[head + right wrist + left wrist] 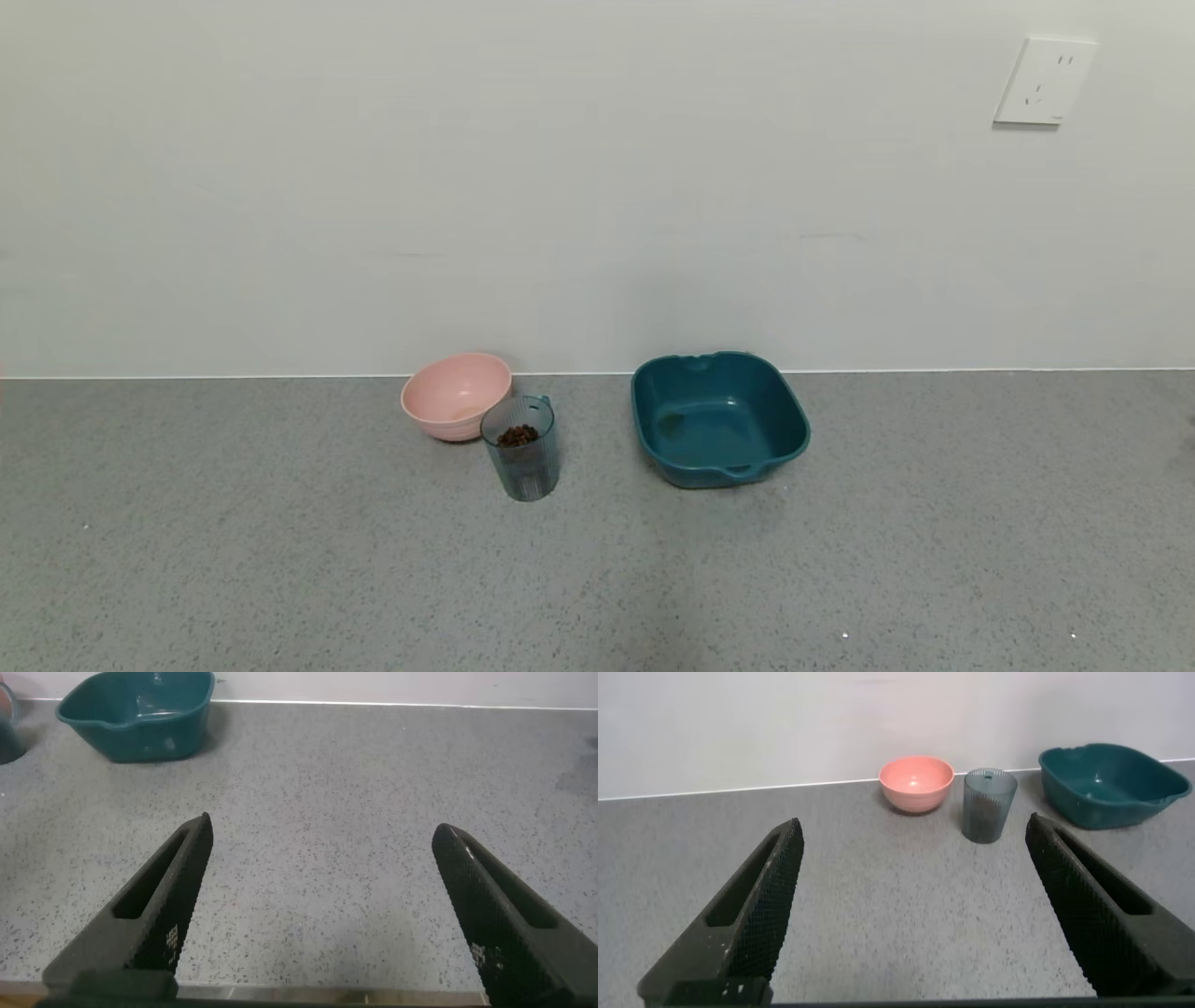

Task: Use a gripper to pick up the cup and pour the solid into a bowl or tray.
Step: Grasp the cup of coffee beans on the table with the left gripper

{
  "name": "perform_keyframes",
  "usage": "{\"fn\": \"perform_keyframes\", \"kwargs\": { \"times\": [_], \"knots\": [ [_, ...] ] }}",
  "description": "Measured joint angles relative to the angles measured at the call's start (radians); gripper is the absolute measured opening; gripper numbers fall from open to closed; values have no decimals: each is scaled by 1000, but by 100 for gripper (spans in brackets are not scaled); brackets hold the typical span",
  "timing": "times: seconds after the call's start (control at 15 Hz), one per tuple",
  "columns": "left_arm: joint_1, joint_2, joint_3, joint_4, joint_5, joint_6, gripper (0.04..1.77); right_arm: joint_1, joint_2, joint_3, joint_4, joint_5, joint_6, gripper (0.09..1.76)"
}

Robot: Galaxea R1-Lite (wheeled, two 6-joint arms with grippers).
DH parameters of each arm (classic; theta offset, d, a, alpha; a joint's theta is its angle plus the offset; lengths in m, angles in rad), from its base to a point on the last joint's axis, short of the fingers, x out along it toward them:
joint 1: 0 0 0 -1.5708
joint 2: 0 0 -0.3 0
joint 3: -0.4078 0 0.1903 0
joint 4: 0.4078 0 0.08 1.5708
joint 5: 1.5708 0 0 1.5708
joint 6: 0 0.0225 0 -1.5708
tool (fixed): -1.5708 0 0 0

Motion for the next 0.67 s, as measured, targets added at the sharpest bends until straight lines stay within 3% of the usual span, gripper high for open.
{"fn": "perform_keyframes", "kwargs": {
  "times": [0.4,0.67],
  "knots": [
    [-2,409,-256,-67,-12,4,172,0,0,0,0,0,0,171],
    [-15,657,-301,-159,-113,11,172,0,0,0,0,0,0,171]
  ]
}}
